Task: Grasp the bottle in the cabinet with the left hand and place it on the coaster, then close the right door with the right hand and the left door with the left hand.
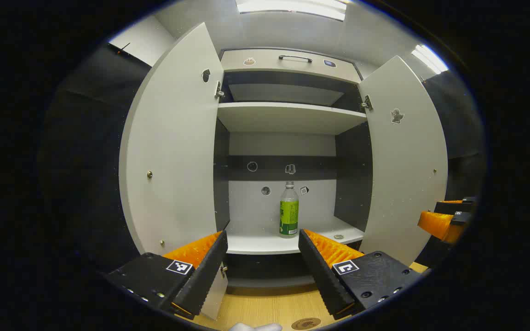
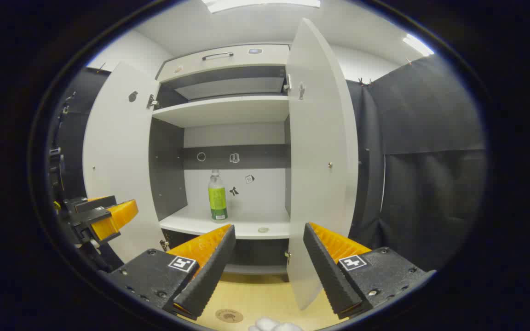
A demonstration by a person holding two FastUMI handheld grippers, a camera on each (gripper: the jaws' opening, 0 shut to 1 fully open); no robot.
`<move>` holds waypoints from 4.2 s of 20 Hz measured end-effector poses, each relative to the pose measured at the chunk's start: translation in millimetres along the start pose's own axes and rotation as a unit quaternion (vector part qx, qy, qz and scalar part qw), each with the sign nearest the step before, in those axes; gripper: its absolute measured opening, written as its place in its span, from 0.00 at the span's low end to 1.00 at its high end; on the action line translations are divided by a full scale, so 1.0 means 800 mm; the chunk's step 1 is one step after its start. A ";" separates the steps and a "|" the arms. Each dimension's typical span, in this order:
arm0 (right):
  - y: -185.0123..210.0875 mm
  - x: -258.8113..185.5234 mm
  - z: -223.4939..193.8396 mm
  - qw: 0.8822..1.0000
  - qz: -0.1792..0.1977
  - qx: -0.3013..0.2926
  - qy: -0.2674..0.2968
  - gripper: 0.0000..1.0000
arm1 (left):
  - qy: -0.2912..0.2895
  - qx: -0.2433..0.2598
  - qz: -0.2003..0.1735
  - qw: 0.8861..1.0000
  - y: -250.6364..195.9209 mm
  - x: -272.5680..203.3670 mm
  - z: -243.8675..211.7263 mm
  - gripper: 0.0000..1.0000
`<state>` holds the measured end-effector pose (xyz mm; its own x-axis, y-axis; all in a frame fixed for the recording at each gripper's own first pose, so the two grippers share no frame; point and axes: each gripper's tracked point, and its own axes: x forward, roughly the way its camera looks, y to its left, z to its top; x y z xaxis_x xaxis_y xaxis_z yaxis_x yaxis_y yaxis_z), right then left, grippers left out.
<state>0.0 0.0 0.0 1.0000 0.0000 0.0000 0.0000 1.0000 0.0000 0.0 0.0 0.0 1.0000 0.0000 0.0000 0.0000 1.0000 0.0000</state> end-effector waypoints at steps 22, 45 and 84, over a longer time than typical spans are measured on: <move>0.013 0.006 0.009 1.000 0.007 -0.007 0.003 0.98 | -0.033 -0.004 -0.015 0.999 -0.012 0.097 0.026 0.95; -0.008 -0.004 -0.017 0.997 -0.042 -0.036 0.058 0.98 | 0.015 -0.011 -0.005 1.000 -0.094 0.426 -0.057 0.95; -0.080 -0.076 -0.096 0.989 -0.067 -0.065 0.119 0.96 | 0.055 -0.042 -0.203 0.977 -0.184 -0.018 -0.405 0.75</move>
<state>-60.5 -63.7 -77.0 0.9629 -0.1481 -0.2258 0.1172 0.9825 -0.1446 -14.6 -147.3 -323.9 0.9119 -0.4005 -0.0899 0.3913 0.9144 -0.1042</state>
